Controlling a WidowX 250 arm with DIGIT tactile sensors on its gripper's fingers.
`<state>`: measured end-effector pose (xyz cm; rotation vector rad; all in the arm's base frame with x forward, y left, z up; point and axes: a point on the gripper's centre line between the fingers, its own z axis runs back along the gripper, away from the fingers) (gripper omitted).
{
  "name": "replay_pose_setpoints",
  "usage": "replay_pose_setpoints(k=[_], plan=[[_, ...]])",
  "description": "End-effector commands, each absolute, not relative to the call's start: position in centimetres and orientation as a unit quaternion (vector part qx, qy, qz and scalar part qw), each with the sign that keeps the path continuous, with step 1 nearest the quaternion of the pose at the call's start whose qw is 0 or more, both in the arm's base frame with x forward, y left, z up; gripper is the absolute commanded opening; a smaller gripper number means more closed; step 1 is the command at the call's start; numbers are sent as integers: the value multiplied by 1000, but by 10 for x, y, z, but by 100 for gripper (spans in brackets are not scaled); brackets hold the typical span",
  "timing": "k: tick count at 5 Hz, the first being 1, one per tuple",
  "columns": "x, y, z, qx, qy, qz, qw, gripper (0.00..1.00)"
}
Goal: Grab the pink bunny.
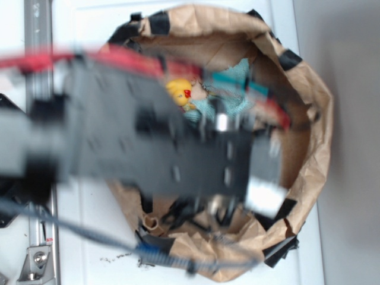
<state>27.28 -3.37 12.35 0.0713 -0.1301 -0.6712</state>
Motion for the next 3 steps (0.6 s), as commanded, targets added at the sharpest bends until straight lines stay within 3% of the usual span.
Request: replay_pose_setpoints(k=[1,3], plan=[[276,-12,213,-43,-148,-99,983,0],[264,-25,215,-14,-133,98,986,0]])
